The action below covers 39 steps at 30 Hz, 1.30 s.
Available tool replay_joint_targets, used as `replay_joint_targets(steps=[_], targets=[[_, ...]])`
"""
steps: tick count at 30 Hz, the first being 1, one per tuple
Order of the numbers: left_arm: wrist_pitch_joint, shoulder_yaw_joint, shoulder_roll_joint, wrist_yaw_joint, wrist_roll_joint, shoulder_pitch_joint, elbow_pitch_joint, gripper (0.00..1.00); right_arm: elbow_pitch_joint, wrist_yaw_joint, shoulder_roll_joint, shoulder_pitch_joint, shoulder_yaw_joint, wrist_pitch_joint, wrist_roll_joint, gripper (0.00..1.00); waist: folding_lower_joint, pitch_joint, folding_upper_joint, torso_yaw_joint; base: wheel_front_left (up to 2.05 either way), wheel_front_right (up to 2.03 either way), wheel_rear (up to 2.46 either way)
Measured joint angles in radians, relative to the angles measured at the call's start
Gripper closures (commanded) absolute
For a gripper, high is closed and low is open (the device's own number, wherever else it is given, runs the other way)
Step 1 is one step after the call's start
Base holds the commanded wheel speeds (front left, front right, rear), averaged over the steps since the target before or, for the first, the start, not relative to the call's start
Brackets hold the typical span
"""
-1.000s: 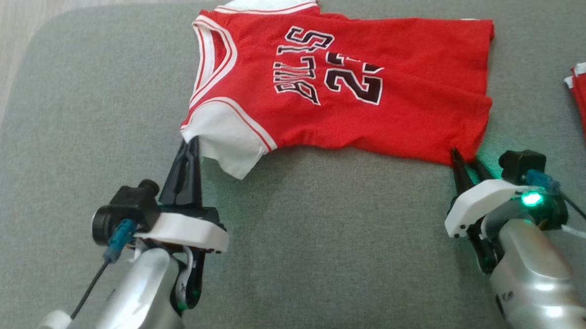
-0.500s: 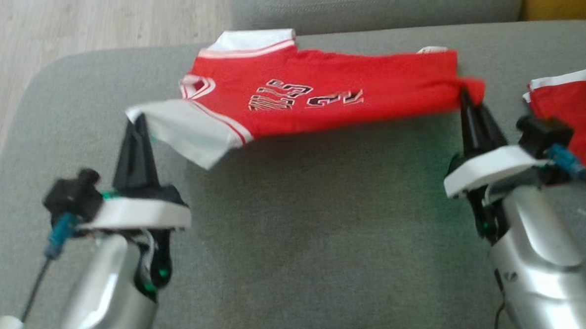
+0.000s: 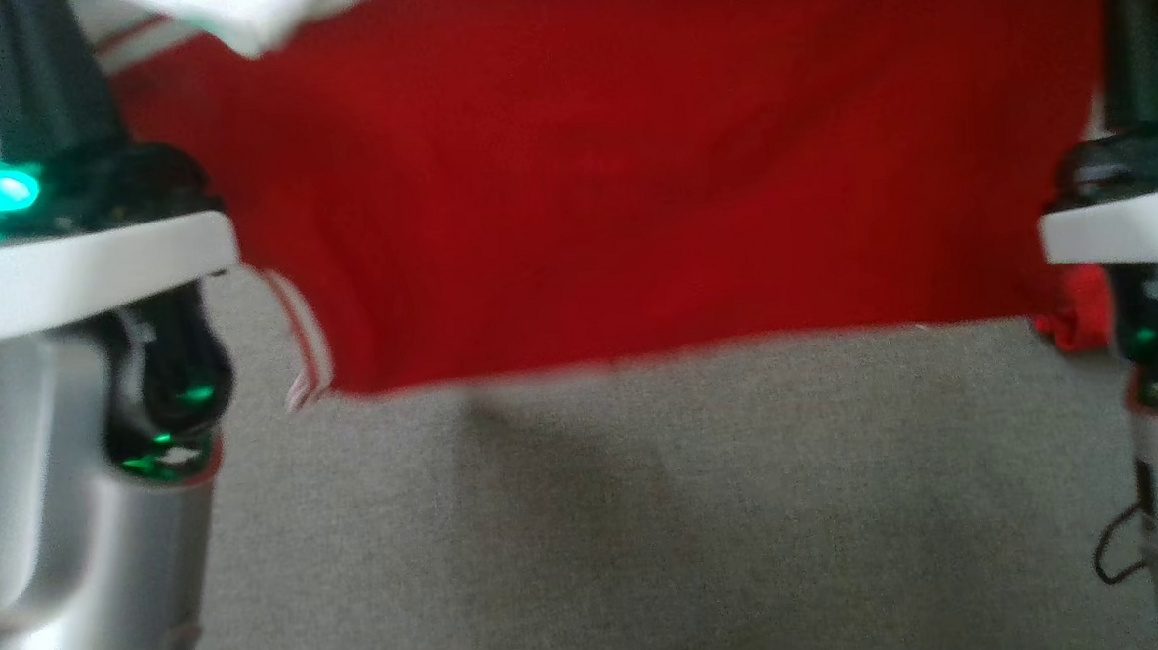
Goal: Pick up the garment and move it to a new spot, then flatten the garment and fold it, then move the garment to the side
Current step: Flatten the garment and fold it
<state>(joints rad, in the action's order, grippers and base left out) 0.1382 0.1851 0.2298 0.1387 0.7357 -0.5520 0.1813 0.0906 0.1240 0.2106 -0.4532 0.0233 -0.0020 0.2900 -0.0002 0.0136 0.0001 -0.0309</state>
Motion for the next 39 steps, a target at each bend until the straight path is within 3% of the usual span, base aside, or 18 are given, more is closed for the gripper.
replay_joint_targets(steps=[4, 9, 14, 17, 25, 32, 39], targets=[[-0.088, -0.018, 0.035, 0.048, 0.012, -0.010, 0.087, 1.00, 0.125, 0.000, -0.004, 0.040, -0.042, 0.106, 0.010, 1.00, 0.0001, 0.031, 0.0000, -0.006, 0.00, 0.00, 0.00], [-0.179, -0.030, 0.065, 0.059, 0.048, -0.148, 0.003, 1.00, 0.121, 0.000, -0.002, -0.018, -0.035, 0.181, 0.002, 1.00, 0.0002, 0.104, 0.0000, -0.012, 0.00, 0.00, 0.00], [-0.194, -0.020, 0.102, 0.015, 0.012, -0.327, -0.200, 1.00, -0.043, 0.000, 0.011, -0.203, 0.022, 0.187, 0.011, 1.00, 0.0005, 0.185, 0.0000, -0.020, 0.00, 0.00, 0.00], [-0.176, -0.010, 0.108, -0.024, -0.014, -0.483, -0.379, 1.00, -0.232, 0.000, 0.024, -0.403, 0.073, 0.157, 0.010, 1.00, 0.0006, 0.253, -0.0001, -0.028, 0.00, 0.00, 0.00], [-0.002, 0.006, 0.096, -0.097, -0.091, -0.849, -0.735, 1.00, -0.669, 0.000, 0.020, -0.825, 0.129, -0.077, -0.068, 1.00, 0.0009, 0.378, -0.0001, -0.038, 0.00, 0.00, 0.00], [0.069, 0.061, 0.056, -0.185, -0.114, -0.805, -0.910, 1.00, -0.937, 0.000, 0.024, -0.797, 0.189, -0.165, -0.097, 1.00, 0.0002, 0.354, -0.0001, 0.001, 0.00, 0.00, 0.00], [0.083, 0.142, 0.042, -0.226, -0.131, -0.502, -1.008, 1.00, -1.095, 0.000, 0.054, -0.601, 0.363, -0.115, -0.016, 1.00, 0.0001, 0.298, -0.0001, 0.041, 0.00, 0.00, 0.00]])
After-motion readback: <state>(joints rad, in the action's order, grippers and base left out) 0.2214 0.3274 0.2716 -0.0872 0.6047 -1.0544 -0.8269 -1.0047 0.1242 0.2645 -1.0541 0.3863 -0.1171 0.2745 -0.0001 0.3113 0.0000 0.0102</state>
